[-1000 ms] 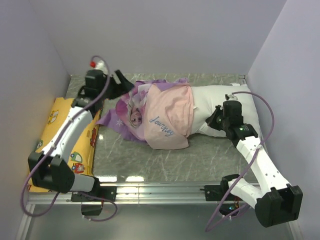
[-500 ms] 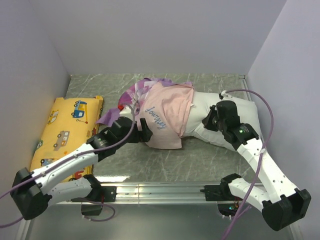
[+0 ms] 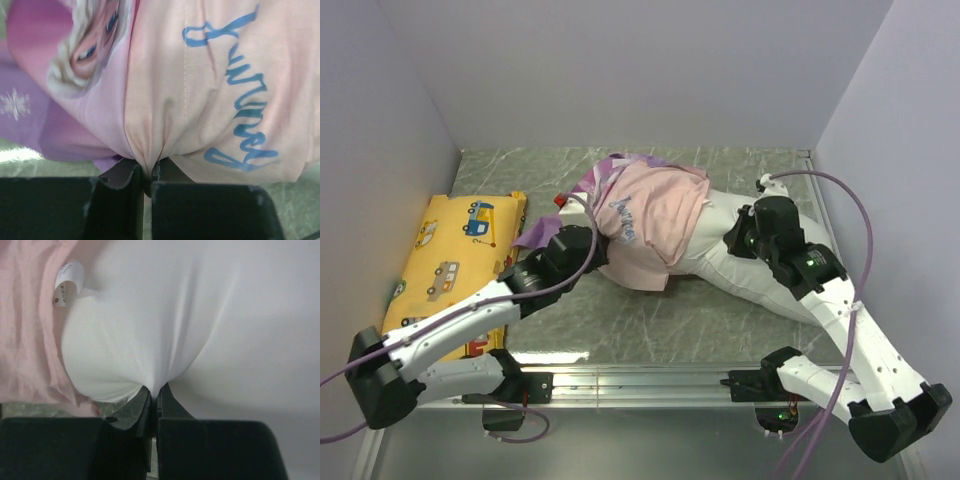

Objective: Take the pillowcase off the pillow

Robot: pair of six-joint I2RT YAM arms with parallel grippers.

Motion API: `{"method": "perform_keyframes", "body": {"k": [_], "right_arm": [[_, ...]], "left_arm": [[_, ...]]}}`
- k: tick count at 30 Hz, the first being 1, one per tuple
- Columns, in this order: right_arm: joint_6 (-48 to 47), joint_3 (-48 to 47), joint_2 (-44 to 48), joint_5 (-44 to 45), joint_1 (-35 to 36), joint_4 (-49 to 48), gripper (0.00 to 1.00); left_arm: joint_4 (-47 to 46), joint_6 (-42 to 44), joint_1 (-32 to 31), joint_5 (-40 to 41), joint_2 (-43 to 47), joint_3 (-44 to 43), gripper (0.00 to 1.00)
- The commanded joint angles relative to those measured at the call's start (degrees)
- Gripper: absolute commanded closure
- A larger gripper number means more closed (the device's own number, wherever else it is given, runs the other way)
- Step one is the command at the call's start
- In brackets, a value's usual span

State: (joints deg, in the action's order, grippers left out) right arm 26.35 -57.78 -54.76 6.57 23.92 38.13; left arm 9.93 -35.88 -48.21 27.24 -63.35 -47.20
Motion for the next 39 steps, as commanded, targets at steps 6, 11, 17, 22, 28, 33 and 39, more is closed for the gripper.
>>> {"method": "perform_keyframes", "body": {"k": [6,11,17,22,28,33,39], "right_arm": [[-3.59,-16.83,1.07,3.63,0.25,2.65,1.0],[-3.5,-15.7,-14.61,4.68,-0.19,-3.83,0.91],[-3.85,-14.99,-37.31,-2.07,-0.11,-12.1,0.56],[-5.51,-15.16,-41.47,-6.21,0.51,-15.81,0.36],[-9.28,-19.64,-38.05,-9.55,2.44,-14.05,0.25],[-9.48,-25.01,-36.56,-5.52,3.68,-8.6,0.24],[-10.43,-27.73,-30.5,0.55,3.68,-8.33,0.23]], "left_arm": [[9.39,10.91,-9.98,9.33,11.42,-21.05,0.99],[15.54,11.97,-9.8,10.27,0.0,-33.55,0.96],[19.08,7.49,2.39,-4.28,-12.84,-44.21,0.99],[21.35,5.56,6.89,-8.96,-19.96,-47.37,1.0],[22.31,4.85,15.94,-15.2,-34.34,-50.44,0.93],[23.64,5.99,17.97,-19.94,-51.38,-56.14,0.82],[19.28,4.68,17.8,-26.72,-60.13,-51.08,0.76]]}}
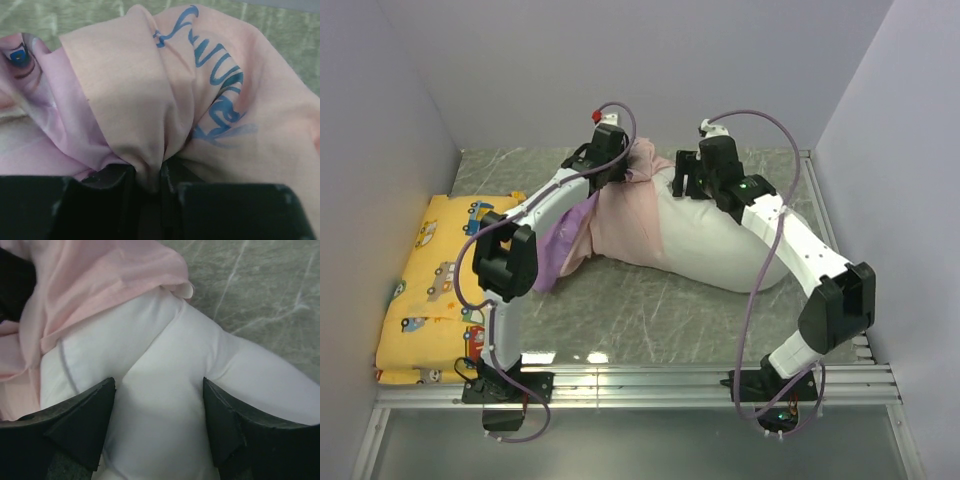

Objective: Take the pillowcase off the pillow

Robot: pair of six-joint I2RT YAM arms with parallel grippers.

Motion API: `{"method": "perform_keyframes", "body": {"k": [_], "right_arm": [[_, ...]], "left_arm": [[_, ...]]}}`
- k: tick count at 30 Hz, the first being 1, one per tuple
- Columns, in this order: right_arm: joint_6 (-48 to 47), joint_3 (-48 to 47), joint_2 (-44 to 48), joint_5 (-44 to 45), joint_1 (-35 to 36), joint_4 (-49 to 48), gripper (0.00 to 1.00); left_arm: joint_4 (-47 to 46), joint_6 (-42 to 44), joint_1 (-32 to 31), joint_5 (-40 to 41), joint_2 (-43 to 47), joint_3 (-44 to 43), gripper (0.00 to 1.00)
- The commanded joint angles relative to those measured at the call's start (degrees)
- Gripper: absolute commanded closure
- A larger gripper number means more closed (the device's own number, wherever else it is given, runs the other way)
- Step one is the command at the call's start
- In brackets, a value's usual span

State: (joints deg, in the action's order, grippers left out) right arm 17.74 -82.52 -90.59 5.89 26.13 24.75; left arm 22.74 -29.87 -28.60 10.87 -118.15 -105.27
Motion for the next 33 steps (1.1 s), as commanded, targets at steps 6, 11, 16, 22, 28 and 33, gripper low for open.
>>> {"method": "perform_keyframes", "body": {"k": [6,11,16,22,28,33], "right_arm": [[-1.39,-4.05,14.72,1.84,1.64,3.55,0.17],[-1.3,-2.74,21.31,3.69,2.78,4.86,0.15],[3.35,7.68,27.29,6.58,6.54,9.61,0.14],[9.15,31.87,36.61,10.9,13.5,0.06,0.13],[9.16,37.35,29.19,16.52,14.12,-4.44,0.02],[6.87,34.98,17.3,19.95,11.94,-6.64,0.0]], "left_arm": [[-1.28,-3.62,-2.86,-12.89,-3.24,18.51,0.72],[-5.24,-5.02,-3.3,-14.74,-0.42,25.63,0.64],[-7.19,-4.15,-4.45,-17.19,1.43,29.07,0.56],[-5.69,-2.48,-6.73,-18.17,0.64,29.16,0.51],[-8.68,-3.7,-8.05,-19.84,1.78,32.84,0.5],[-8.15,-3.88,-9.28,-18.96,7.21,34.52,0.46]]}}
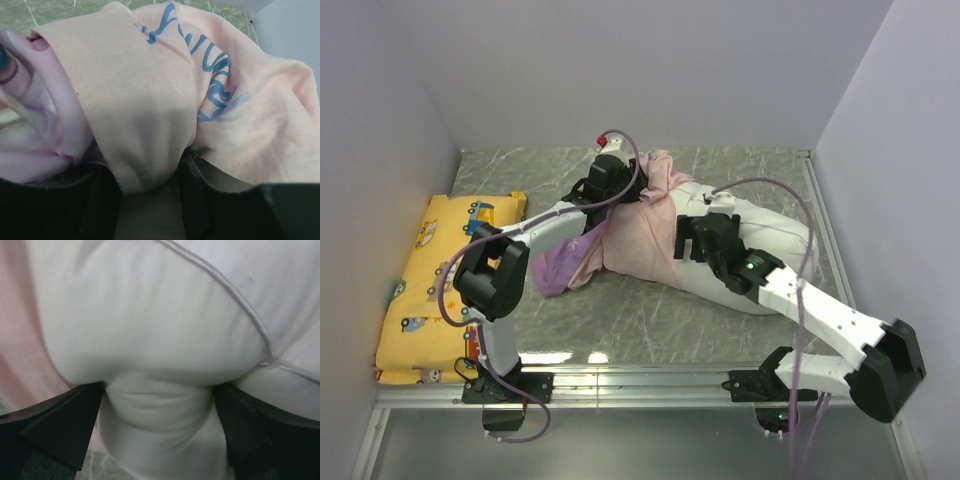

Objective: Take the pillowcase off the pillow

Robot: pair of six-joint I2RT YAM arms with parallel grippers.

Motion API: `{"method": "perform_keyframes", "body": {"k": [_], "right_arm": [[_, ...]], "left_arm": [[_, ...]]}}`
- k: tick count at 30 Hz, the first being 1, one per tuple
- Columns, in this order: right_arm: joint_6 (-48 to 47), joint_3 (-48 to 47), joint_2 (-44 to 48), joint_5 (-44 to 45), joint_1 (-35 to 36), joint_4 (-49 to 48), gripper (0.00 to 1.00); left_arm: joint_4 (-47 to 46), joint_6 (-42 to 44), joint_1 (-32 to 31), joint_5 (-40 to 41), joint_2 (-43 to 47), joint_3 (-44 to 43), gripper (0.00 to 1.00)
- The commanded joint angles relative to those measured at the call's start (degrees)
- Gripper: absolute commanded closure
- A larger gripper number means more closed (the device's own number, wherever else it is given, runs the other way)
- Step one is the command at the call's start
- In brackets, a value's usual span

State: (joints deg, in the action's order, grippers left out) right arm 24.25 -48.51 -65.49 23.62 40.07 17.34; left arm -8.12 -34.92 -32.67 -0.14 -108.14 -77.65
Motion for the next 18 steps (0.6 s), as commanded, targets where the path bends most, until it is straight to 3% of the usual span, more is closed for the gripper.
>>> {"method": "perform_keyframes", "body": {"k": [1,2,4,5,11,18], "right_arm": [[0.1,0.7,-10.59,-0.91,-2.98,-0.54,0.05],[-0.08,0.44,-11.75,-2.94,-4.64,-1.17,0.12],[0.53,-0.88,-13.95,-9.54,-9.21,-1.35,0.83],[0.62,-1.58,-14.39,-11.29,-10.01,-1.35,0.96],[-3.15,-9.39,-17.29,-22.7,-11.86,1.81,1.0],[-4.21,-15.29,-22.65,-36.78,-16.6,4.01,1.0]], "left_arm": [[23.32,1.17,-5.22,-7.86,-1.56,7.16,0.45],[23.85,1.25,-5.22,-7.51,0.97,7.33,0.45],[26.22,1.43,-5.22,-5.23,3.71,6.55,0.41],[27.1,1.6,-5.3,-3.91,4.94,5.85,0.39],[36.67,4.33,-4.78,10.4,15.92,-6.01,0.13],[39.5,5.65,-7.31,17.36,26.39,-12.97,0.1]]}}
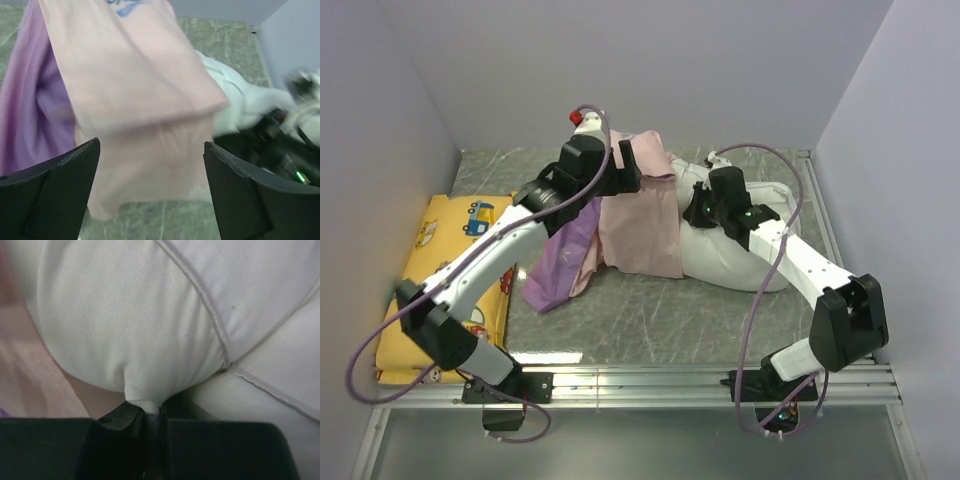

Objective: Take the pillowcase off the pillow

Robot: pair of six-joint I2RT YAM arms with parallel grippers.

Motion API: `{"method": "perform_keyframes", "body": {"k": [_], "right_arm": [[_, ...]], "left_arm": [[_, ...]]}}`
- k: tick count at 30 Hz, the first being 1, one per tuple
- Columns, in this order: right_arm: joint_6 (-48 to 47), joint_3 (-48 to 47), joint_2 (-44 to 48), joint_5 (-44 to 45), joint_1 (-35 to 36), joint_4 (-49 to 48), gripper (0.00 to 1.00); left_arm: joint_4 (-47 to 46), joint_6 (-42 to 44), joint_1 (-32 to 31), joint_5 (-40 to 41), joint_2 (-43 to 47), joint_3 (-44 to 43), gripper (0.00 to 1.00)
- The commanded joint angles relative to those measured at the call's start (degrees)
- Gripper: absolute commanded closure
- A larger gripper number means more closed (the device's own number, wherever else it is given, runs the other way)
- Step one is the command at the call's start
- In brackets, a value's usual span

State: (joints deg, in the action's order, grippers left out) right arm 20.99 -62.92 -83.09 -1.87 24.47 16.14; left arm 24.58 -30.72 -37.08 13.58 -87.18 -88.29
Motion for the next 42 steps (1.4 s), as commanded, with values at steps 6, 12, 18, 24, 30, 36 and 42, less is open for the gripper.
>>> {"method": "perform_keyframes", "body": {"k": [6,12,18,24,30,36,42], "right_arm": [[-0.87,-4.23,-8.4,-16.32,-1.88,5.83,1.0],[-0.6,-4.58,-8.32,-18.61,-1.97,6.01,1.0],[-0.78,-3.97,-3.06,-17.03,-1.88,7.76,1.0],[-0.6,-4.58,0.29,-17.55,-1.97,9.17,1.0],[-0.95,-5.9,3.54,-14.4,-2.06,12.07,1.0],[0.54,-8.19,7.58,-7.8,-4.69,16.2,1.0],[1.68,-9.24,12.41,-5.17,-7.94,18.4,1.0]], "left_arm": [[4.87,-2.41,-8.35,9.7,14.83,11.53,0.09],[-5.23,-5.58,-8.45,11.37,16.87,29.65,0.04],[-6.81,-5.67,-6.88,18.67,12.03,31.78,0.03],[-9.01,-2.33,-1.86,16.83,5.88,26.69,0.46],[-5.78,-1.18,2.26,16.82,2.63,20.54,1.0],[-0.23,-2.33,16.82,14.2,2.54,18.42,0.99],[-3.83,-2.76,28.98,2.95,2.54,21.58,1.0]]}}
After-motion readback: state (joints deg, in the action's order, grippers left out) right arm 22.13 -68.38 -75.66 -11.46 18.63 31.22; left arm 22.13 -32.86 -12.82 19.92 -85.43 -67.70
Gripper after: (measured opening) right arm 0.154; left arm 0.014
